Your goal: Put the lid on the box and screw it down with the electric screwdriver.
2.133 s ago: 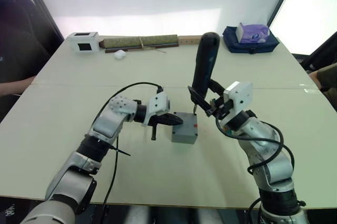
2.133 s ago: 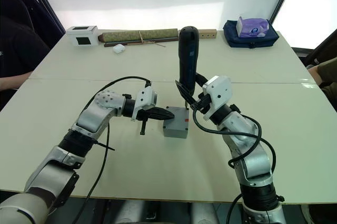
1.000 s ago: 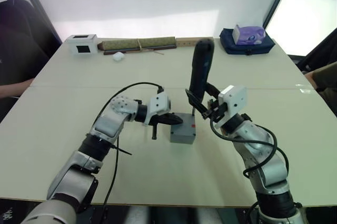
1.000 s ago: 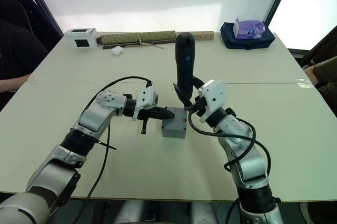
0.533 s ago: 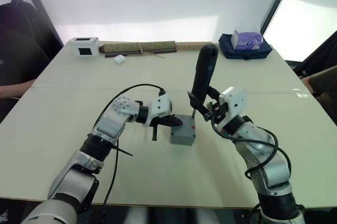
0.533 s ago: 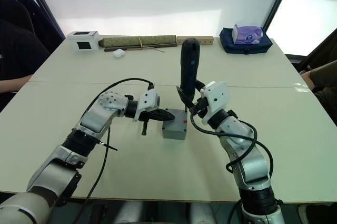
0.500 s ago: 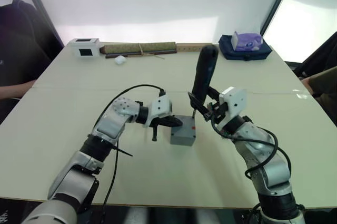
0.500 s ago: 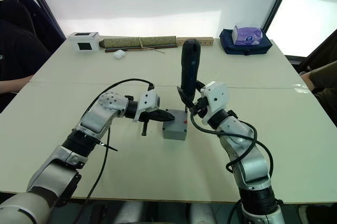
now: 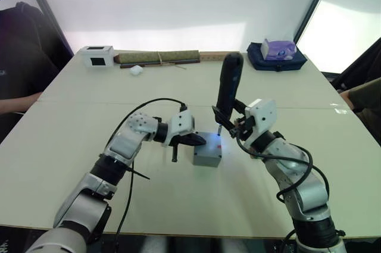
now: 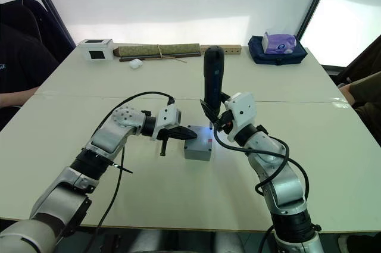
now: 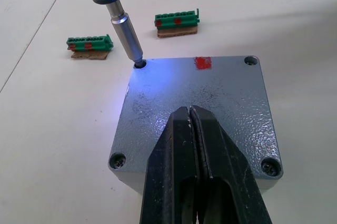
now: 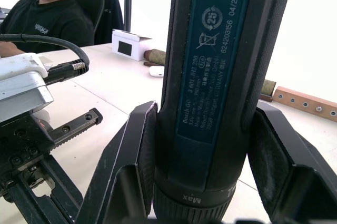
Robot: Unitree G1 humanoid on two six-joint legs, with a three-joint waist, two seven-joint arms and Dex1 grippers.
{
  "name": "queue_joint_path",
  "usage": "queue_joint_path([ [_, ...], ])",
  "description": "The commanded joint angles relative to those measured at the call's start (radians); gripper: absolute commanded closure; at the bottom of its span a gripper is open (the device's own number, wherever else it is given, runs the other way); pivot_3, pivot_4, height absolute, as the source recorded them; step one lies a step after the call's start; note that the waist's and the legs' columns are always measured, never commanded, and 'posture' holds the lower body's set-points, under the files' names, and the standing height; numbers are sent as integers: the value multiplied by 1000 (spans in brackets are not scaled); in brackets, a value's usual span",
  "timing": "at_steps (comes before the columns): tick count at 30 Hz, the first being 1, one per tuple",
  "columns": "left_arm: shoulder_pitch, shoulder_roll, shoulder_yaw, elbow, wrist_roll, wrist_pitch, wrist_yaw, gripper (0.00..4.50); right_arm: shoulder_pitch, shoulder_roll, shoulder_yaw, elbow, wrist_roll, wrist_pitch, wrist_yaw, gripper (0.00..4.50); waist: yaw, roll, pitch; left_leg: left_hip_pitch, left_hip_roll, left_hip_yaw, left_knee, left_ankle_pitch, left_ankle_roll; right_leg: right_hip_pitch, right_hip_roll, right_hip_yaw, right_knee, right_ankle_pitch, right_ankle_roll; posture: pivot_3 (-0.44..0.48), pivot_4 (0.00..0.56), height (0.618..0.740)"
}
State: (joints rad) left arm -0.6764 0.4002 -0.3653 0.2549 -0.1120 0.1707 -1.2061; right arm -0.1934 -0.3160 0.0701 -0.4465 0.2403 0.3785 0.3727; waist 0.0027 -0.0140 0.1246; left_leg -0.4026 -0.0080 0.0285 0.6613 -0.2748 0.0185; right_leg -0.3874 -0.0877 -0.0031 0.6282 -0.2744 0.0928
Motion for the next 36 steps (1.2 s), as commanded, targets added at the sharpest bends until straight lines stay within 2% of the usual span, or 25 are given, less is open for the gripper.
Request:
queue_joint_path([
  [1,17,3,-24,6,27,20,-1,4500,53,-28,23,96,-26,94,5,2645,0,0,0,0,0,0,0,0,0,0,0,0,0,0,0,0,150,740],
  [6,17,2,-20,-6,20,21,-2,4500,25,-34,-7,70,-42,24,-7,2645,1,1,1,-1,0,0,-1,0,0,-1,0,0,-2,0,0,0,150,740],
  [11,15,1,-10,-45,0,42,-8,4500,-69,-34,-87,-31,56,68,-12,2645,4,7,6,-6,0,0,-1,0,0,-5,-1,0,-3,0,0,0,150,740],
  [14,13,4,0,-72,-14,56,-12,4500,-176,-52,-167,-94,159,178,-31,2645,6,10,12,-10,-1,1,-1,0,0,-7,-1,0,-3,1,0,0,150,740],
  [16,11,2,10,-93,-28,67,-14,4500,-236,-69,-222,-106,226,277,-54,2645,9,12,13,-19,-1,1,0,1,1,-15,-1,0,0,1,0,0,150,740],
  [18,3,0,26,-119,-51,82,-14,4500,-312,-84,-316,-87,324,419,-103,2645,9,13,14,-27,-1,1,1,1,0,-23,-1,-1,2,1,0,0,150,740],
  [20,-4,1,35,-141,-66,92,-16,4500,-371,-104,-392,-66,406,530,-136,2645,7,18,20,-28,-1,1,1,1,0,-24,-1,-2,2,1,0,0,150,740],
  [22,-13,12,51,-181,-89,109,-24,4500,-440,-161,-446,-22,441,706,-181,2645,7,18,21,-33,-1,1,0,1,0,-28,-1,-2,2,3,4,0,150,740],
  [25,-27,28,92,-247,-145,156,-33,4500,-508,-294,-415,41,398,938,-215,2645,5,20,24,-43,-1,2,2,2,0,-39,-1,-3,4,3,4,0,150,740],
  [29,-34,65,145,-342,-213,213,-38,4500,-529,-458,-374,133,415,1191,-146,2645,5,23,27,-42,-1,3,2,2,0,-38,1,-4,4,3,4,0,150,740],
  [36,-6,139,202,-455,-281,263,-31,4500,-439,-653,-246,284,425,1236,-67,2645,6,22,31,-41,-1,4,3,2,1,-37,4,-3,4,4,6,0,150,740],
])
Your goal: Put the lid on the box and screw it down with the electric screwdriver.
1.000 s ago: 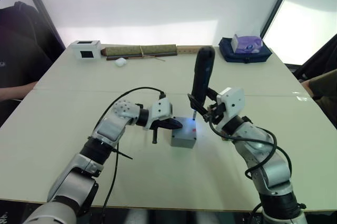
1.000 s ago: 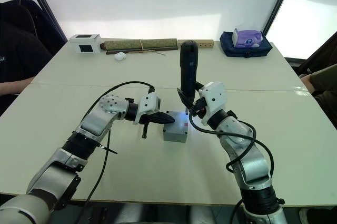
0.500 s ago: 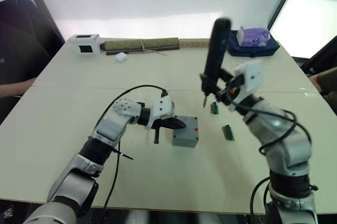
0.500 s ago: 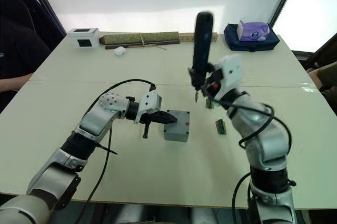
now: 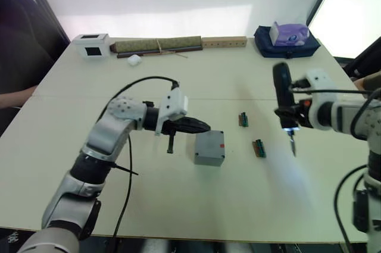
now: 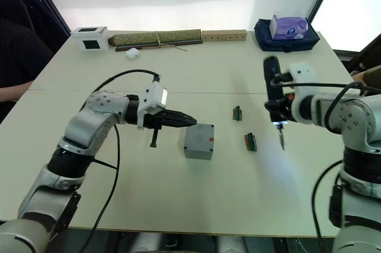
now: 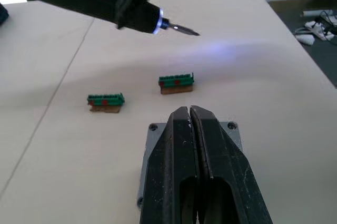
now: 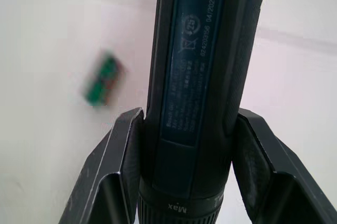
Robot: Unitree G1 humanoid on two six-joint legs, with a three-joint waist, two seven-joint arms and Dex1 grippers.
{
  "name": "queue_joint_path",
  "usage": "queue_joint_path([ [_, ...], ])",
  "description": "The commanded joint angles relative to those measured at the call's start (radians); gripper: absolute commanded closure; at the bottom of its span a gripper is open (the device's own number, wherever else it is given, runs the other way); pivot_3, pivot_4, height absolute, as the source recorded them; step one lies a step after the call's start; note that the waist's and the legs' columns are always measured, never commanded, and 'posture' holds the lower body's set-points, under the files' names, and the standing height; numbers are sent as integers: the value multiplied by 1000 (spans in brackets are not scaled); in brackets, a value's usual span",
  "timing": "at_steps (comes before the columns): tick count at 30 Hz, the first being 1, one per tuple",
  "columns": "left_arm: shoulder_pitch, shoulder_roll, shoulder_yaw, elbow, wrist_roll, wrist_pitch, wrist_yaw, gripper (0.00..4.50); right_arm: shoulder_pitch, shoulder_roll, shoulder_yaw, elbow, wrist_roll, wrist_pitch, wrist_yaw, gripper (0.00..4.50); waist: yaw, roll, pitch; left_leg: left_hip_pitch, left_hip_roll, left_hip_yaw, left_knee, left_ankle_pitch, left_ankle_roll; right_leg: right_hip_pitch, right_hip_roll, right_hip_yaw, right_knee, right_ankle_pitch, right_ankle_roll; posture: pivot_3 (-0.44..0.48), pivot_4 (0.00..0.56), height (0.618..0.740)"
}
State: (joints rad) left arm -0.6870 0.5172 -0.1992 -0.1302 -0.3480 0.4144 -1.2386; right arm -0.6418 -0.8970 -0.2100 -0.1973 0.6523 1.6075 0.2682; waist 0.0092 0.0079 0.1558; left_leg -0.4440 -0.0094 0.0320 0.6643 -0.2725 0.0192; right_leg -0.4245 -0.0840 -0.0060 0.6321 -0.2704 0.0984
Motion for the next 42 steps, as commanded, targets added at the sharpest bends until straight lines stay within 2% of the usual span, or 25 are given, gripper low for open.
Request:
queue_joint_path([
  [1,6,28,40,-79,-53,24,4,4500,16,-90,52,52,15,7,46,2645,-1,-1,0,0,0,0,0,0,0,0,2,0,0,0,1,0,150,740],
  [5,6,38,40,-96,-70,36,16,4500,14,-109,76,81,5,7,63,2645,-6,-1,1,1,1,1,1,1,2,0,4,0,0,2,4,0,150,740],
  [9,-1,40,64,-129,-99,57,44,4500,16,-64,118,230,-61,-6,66,2645,-7,-1,1,1,1,2,2,2,3,1,5,1,1,3,6,0,150,740],
  [16,-5,38,62,-144,-118,79,79,4500,30,-52,163,253,-111,-58,105,2645,1,-2,1,2,0,2,3,2,3,3,5,1,1,4,7,0,150,740],
  [18,-6,44,63,-140,-120,83,83,4500,25,-50,148,253,-120,-61,111,1654,0,-2,1,2,0,2,4,2,3,3,5,1,1,5,8,0,150,740],
  [23,-1,61,61,-132,-116,89,90,4500,34,-107,136,179,-115,-87,168,49,1,-2,2,2,0,3,4,2,3,3,5,1,1,5,9,0,150,740],
  [29,8,102,79,-129,-102,92,107,4500,93,-233,95,28,-111,-172,266,49,3,-2,1,2,0,3,5,2,3,4,5,1,1,5,9,0,150,740],
  [32,30,151,96,-126,-104,98,96,4500,150,-282,12,-46,-97,-243,327,49,2,-2,2,2,0,3,5,2,3,4,5,2,1,5,9,0,150,740],
  [35,85,243,116,-108,-85,91,60,4500,234,-290,-241,-170,26,-294,514,49,0,-2,2,2,1,3,5,2,3,4,5,2,1,5,9,0,150,740],
  [36,101,268,122,-103,-78,92,54,3996,269,-295,-307,-203,52,-309,565,0,-1,-1,1,2,1,3,4,2,3,3,6,2,1,5,9,0,150,740],
  [38,130,321,138,-95,-79,86,33,3498,356,-296,-415,-277,61,-372,654,0,1,-2,1,3,2,3,4,2,3,4,7,2,1,5,8,0,150,740],
  [39,136,342,150,-87,-84,95,24,3044,405,-313,-458,-298,60,-380,700,0,4,-3,2,3,2,3,4,2,3,4,7,2,1,5,8,0,150,740],
  [41,135,361,186,-64,-111,127,30,2547,491,-340,-543,-309,54,-392,781,0,6,-3,2,4,2,2,5,2,3,6,7,2,1,5,8,0,150,740],
  [42,134,372,201,-51,-116,135,34,2155,528,-351,-582,-305,45,-398,815,0,9,-3,2,5,1,2,5,2,3,7,6,2,1,5,9,0,150,740],
])
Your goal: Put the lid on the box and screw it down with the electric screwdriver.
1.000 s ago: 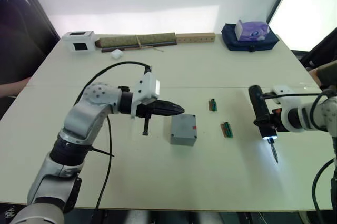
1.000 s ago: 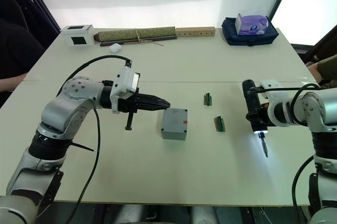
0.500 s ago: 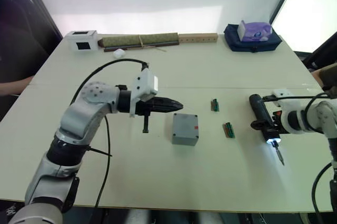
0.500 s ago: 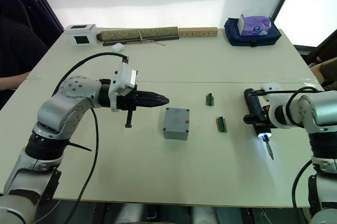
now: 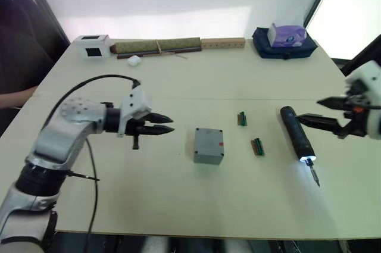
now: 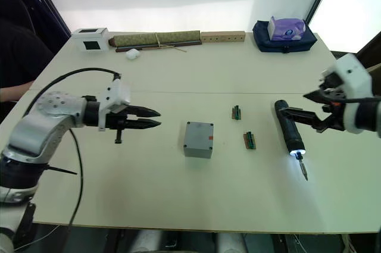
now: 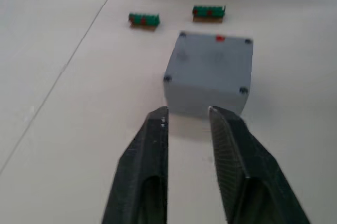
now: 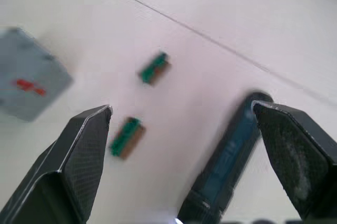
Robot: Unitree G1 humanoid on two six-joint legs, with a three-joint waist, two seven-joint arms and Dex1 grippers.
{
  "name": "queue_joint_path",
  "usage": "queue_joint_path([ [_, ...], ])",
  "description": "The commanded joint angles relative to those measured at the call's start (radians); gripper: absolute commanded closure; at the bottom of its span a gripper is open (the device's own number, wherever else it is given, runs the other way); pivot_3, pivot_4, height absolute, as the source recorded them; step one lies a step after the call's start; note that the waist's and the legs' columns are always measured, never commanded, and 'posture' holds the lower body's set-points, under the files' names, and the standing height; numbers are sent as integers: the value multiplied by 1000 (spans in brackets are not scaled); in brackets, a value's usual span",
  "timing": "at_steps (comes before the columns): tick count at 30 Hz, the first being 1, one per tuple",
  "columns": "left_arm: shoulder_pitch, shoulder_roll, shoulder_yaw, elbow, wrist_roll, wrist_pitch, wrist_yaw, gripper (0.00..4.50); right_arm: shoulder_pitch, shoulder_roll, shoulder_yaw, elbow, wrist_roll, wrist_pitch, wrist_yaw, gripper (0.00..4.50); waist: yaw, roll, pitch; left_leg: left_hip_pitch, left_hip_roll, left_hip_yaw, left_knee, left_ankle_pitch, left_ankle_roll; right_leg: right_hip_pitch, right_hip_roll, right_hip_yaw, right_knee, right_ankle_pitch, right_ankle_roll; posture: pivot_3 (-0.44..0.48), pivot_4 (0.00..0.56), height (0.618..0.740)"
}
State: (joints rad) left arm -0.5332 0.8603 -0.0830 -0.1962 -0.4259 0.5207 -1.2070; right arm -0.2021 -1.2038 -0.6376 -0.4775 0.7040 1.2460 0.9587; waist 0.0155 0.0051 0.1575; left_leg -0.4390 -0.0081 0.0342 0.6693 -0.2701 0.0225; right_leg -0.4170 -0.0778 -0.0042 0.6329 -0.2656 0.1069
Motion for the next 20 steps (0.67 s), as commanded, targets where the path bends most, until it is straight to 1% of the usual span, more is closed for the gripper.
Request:
queue_joint_path([
  [1,-15,51,99,25,-39,35,-9,1817,139,-50,-204,-24,-24,-54,174,0,2,-1,0,2,-1,0,1,0,0,4,-1,0,-1,0,1,0,150,740],
  [2,-8,74,112,30,-44,40,-26,1354,193,-55,-247,-27,-49,-79,220,0,-1,-1,1,4,-1,0,2,0,1,6,-1,0,-1,1,1,0,150,740],
  [3,-1,89,119,33,-48,41,-38,1074,234,-56,-277,-31,-65,-98,251,0,-2,-2,1,7,-1,0,2,-1,1,9,-2,0,-2,1,1,0,150,740],
  [5,15,117,141,31,-70,59,-61,248,313,-48,-336,-37,-97,-136,305,0,-4,-4,2,13,-1,1,1,-1,2,14,-2,0,-3,0,1,0,150,740],
  [6,25,132,152,31,-79,66,-74,119,347,-44,-364,-38,-109,-144,329,0,-4,-4,2,14,-1,1,0,-1,2,14,-2,0,-3,0,1,0,150,740],
  [7,33,145,165,32,-90,75,-83,119,398,-52,-390,-36,-134,-142,361,0,-6,-4,2,14,-1,1,0,-1,2,14,-2,0,-3,0,1,0,150,740],
  [9,41,160,193,33,-127,118,-86,119,446,-48,-428,-30,-154,-162,399,0,-5,-5,3,14,0,1,0,-1,1,14,-2,0,-2,0,1,0,150,740],
  [11,50,169,206,29,-143,131,-92,119,465,-42,-452,-26,-160,-181,419,0,-5,-5,3,15,0,1,0,-1,1,14,-2,0,-1,0,1,0,150,740],
  [16,65,177,217,25,-140,111,-89,119,500,-29,-482,-17,-183,-208,443,0,-3,-5,3,15,0,1,0,-1,1,14,-3,0,-1,0,0,0,150,740],
  [20,82,164,211,15,-125,74,-84,119,517,-15,-472,-4,-203,-239,438,0,-2,-5,3,15,0,1,0,-1,1,14,-4,0,-1,-1,-2,0,150,740],
])
